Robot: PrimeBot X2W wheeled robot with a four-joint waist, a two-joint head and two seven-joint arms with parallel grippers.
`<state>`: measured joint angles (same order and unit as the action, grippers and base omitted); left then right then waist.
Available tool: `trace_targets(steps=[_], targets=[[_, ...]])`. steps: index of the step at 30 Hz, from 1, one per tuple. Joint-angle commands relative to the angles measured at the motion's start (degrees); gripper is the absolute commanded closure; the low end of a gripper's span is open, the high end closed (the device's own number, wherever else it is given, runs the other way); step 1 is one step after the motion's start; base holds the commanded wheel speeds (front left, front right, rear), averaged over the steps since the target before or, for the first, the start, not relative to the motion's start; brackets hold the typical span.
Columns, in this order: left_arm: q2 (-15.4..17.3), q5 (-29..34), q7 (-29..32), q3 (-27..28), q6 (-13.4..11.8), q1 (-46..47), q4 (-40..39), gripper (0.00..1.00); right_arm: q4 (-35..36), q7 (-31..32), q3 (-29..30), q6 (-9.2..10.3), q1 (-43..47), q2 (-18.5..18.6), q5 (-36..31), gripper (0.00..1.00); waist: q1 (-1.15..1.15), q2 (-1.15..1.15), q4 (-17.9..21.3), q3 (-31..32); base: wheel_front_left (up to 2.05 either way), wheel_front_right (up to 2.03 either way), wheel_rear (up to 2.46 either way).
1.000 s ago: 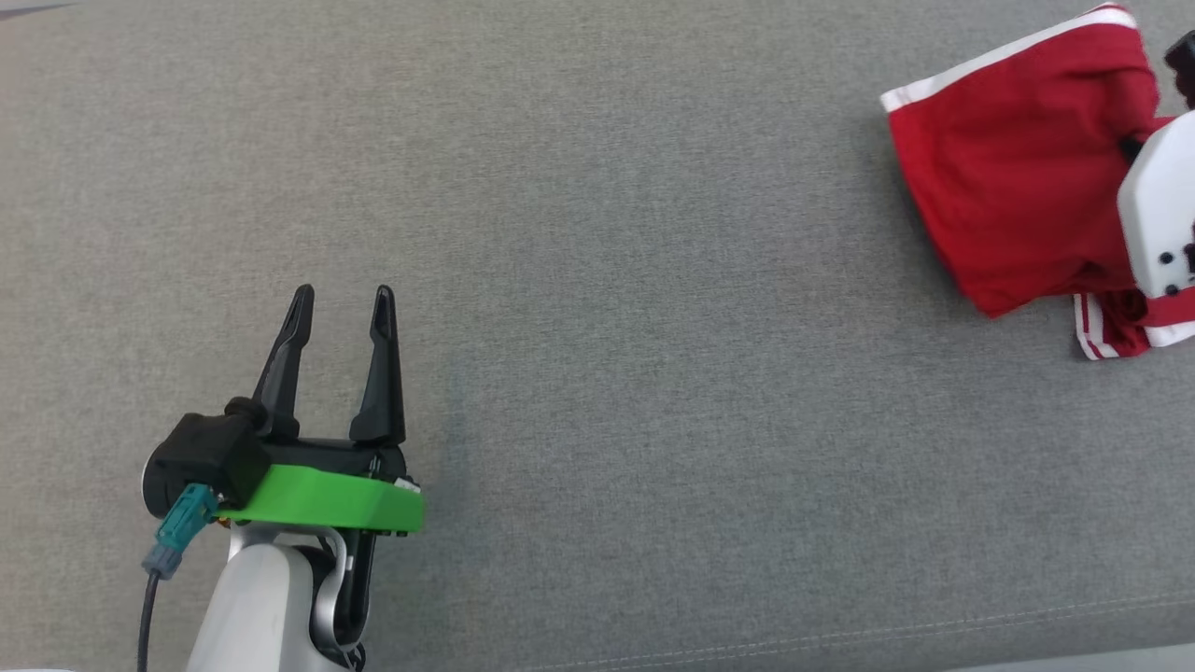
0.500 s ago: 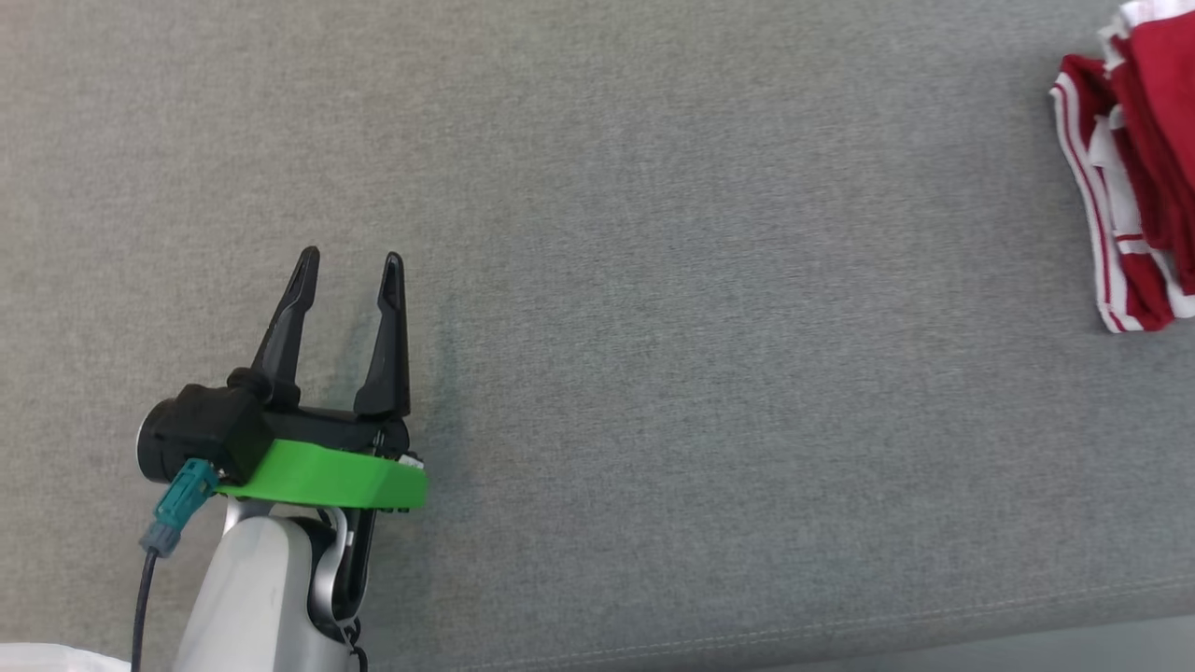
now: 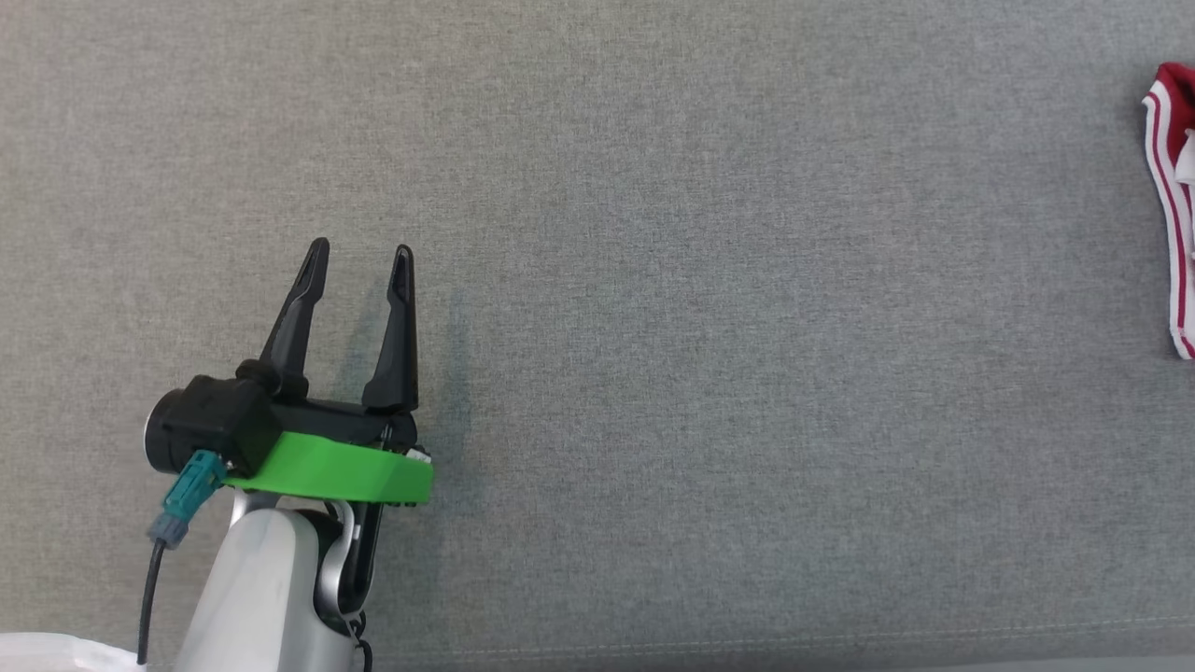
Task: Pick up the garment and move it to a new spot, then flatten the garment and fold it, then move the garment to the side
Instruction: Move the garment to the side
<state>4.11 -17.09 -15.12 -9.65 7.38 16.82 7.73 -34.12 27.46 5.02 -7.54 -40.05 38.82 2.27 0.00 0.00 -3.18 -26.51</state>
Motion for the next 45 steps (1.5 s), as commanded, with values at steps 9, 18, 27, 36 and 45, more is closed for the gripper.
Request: trace_targets(steps=[9,18,27,36,45], targets=[[-0.59,-0.77,0.00,2.32,0.17,-2.89,0.56,0.00,11.29,-12.86,5.12,0.10,6.86,-10.09,1.81,0.00,0.00,0.00,2.38,8.70,0.00,0.00,0.00],[-0.93,-1.01,0.00,5.59,0.17,-6.25,1.74,0.00,23.22,-23.67,2.14,0.09,18.13,-21.41,7.17,0.00,0.00,0.00,3.56,15.56,0.00,0.00,0.00],[-0.99,-0.20,0.00,7.93,0.16,-9.66,4.52,0.00,22.33,-32.68,-0.61,0.09,26.19,-31.29,7.03,0.00,0.00,0.00,2.69,21.75,0.00,0.00,0.00],[-1.10,0.25,0.00,9.85,0.16,-13.49,7.19,0.00,17.10,-35.54,-4.31,0.09,29.97,-34.18,6.79,0.00,0.00,0.00,2.55,26.17,0.00,0.00,0.00],[-1.17,0.40,0.01,10.10,0.17,-13.97,8.67,0.00,15.24,-35.25,-5.79,0.08,30.26,-34.28,7.65,0.00,0.00,0.00,3.20,26.68,0.00,0.00,0.00]])
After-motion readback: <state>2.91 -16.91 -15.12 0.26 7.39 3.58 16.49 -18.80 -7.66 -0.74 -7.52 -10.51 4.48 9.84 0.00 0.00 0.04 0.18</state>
